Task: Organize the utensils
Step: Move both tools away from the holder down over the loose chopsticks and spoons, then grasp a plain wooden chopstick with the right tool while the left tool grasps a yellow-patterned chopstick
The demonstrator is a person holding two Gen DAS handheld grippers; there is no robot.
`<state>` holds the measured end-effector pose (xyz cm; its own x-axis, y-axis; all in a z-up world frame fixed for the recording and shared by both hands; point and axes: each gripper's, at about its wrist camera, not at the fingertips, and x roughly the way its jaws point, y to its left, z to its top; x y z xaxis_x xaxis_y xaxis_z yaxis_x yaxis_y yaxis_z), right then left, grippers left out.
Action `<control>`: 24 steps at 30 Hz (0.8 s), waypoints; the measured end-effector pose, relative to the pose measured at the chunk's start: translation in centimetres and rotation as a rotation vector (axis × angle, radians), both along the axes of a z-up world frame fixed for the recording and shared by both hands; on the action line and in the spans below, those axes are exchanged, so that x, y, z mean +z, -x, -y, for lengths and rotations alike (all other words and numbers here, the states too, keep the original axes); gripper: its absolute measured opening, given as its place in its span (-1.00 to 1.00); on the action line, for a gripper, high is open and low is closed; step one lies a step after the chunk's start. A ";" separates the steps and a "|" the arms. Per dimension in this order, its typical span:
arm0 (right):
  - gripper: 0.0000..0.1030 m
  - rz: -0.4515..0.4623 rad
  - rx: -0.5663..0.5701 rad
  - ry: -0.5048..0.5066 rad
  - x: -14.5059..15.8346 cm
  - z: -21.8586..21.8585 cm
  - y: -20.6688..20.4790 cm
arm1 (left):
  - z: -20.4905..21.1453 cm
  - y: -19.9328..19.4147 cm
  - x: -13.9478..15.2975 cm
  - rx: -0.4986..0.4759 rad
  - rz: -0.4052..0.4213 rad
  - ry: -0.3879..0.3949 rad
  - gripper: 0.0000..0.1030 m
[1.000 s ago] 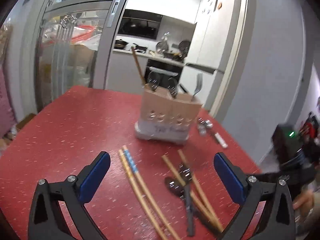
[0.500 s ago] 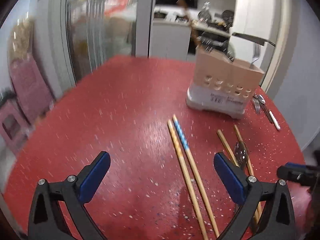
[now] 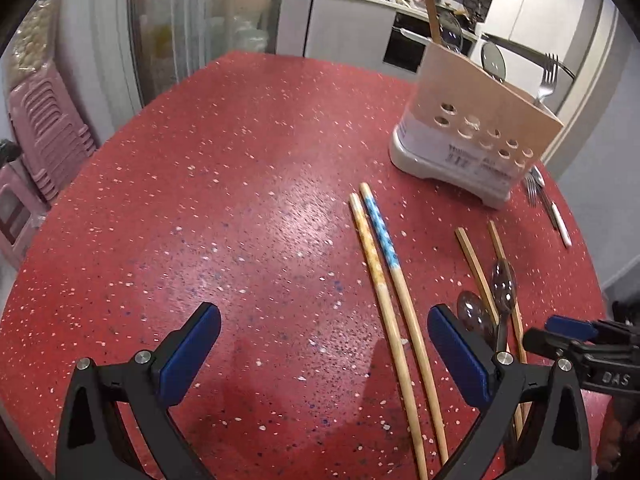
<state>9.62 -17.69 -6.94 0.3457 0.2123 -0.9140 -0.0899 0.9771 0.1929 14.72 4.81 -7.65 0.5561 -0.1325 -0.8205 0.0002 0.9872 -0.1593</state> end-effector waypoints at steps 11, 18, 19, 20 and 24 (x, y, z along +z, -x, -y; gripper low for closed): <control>0.04 -0.001 0.054 0.161 0.0 -2.9 -1.9 | 1.0 -0.4 -1.1 -0.028 -0.051 -0.057 1.00; 0.02 0.004 0.077 0.212 0.0 -4.1 -3.3 | 0.4 -0.9 -1.6 -0.021 -0.081 -0.077 1.00; 0.02 0.001 0.080 0.213 0.0 -4.1 -3.3 | 0.5 -1.0 -1.7 -0.023 -0.081 -0.081 1.00; 0.01 -0.001 0.085 0.215 0.1 -4.2 -3.4 | 0.6 -1.1 -1.7 -0.026 -0.082 -0.089 1.00; -0.03 -0.009 0.103 0.213 0.0 -4.2 -3.7 | 1.3 -1.4 -2.0 -0.031 -0.093 -0.131 1.00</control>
